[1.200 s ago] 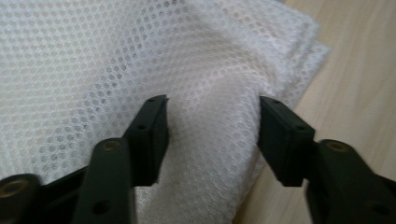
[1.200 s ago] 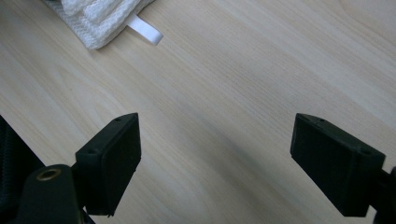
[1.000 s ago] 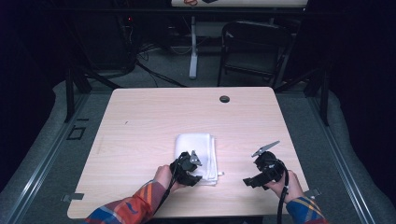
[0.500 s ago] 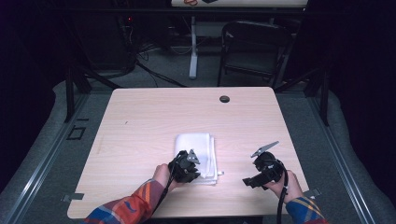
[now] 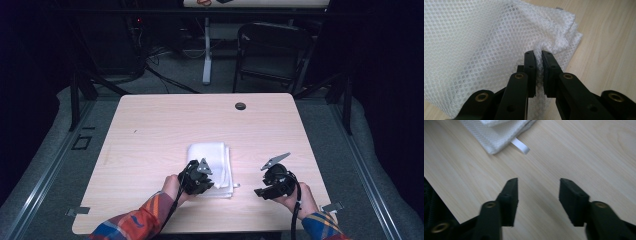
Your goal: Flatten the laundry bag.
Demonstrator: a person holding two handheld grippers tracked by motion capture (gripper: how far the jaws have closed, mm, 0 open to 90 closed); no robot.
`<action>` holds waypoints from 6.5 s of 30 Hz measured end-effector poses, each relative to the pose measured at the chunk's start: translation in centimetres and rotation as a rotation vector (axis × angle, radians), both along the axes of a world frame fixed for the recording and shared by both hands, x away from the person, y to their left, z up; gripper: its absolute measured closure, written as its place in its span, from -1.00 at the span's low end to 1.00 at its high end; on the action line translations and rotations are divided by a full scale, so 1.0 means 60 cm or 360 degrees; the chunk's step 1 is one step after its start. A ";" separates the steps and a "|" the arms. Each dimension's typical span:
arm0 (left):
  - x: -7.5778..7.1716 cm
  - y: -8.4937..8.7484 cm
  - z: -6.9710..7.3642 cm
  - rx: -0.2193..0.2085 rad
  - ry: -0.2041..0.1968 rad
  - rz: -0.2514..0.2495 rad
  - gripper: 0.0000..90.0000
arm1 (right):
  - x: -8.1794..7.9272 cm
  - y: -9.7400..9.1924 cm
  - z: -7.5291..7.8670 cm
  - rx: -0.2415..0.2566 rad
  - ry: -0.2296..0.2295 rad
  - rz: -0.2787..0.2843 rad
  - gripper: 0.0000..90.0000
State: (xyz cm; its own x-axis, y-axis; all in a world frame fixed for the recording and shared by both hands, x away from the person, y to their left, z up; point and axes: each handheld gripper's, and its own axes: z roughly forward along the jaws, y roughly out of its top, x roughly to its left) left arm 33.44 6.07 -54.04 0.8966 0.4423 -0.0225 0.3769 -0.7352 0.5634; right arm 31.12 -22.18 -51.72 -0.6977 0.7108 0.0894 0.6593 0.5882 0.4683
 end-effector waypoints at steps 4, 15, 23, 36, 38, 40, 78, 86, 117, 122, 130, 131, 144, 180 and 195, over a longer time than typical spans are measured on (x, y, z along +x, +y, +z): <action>-0.001 0.000 0.003 -0.0005 -0.0014 0.0001 0.85 | -0.003 0.016 0.002 0.0026 -0.0041 0.0050 0.54; -0.002 0.004 0.007 -0.0038 -0.0045 0.0016 0.85 | 0.002 0.074 -0.006 0.0089 -0.0057 0.0160 1.00; -0.002 0.008 0.010 -0.0075 -0.0050 0.0034 0.85 | 0.019 0.121 -0.024 0.0031 -0.0077 0.0232 1.00; -0.003 0.013 0.016 -0.0135 -0.0055 0.0074 0.84 | 0.046 0.153 -0.062 0.0008 -0.0034 0.0207 1.00; -0.003 0.015 0.018 -0.0150 -0.0066 0.0090 0.84 | 0.047 0.153 -0.067 -0.0006 -0.0044 0.0230 1.00; -0.004 0.016 0.020 -0.0147 -0.0075 0.0098 0.84 | 0.047 0.152 -0.068 0.0001 -0.0054 0.0246 1.00; -0.010 0.042 0.034 -0.0096 -0.0209 0.0240 0.83 | 0.040 0.158 -0.068 -0.0053 -0.0124 0.0295 1.00; -0.009 0.047 0.036 -0.0068 -0.0231 0.0246 0.83 | 0.038 0.161 -0.068 -0.0070 -0.0126 0.0288 1.00; -0.004 0.110 0.050 -0.0068 -0.0228 0.0374 0.82 | 0.039 0.160 -0.067 -0.0077 -0.0112 0.0275 1.00; -0.007 0.119 0.048 -0.0058 -0.0225 0.0399 0.83 | 0.038 0.159 -0.066 -0.0101 -0.0119 0.0284 1.00; -0.002 0.130 0.047 -0.0064 -0.0213 0.0421 0.86 | 0.040 0.157 -0.066 -0.0099 -0.0119 0.0293 1.00; -0.002 0.131 0.047 -0.0067 -0.0215 0.0420 0.87 | 0.039 0.157 -0.067 -0.0092 -0.0120 0.0288 1.00; -0.004 0.138 0.043 -0.0025 -0.0191 0.0408 0.90 | 0.044 0.151 -0.066 -0.0060 -0.0074 0.0270 1.00; -0.017 0.244 0.045 0.0003 0.0074 0.0615 -0.22 | 0.056 0.128 -0.063 -0.0089 -0.0087 0.0263 0.92; -0.024 0.276 0.061 -0.0109 0.0005 0.0726 -0.66 | 0.059 0.119 -0.040 -0.0042 -0.0054 0.0258 0.09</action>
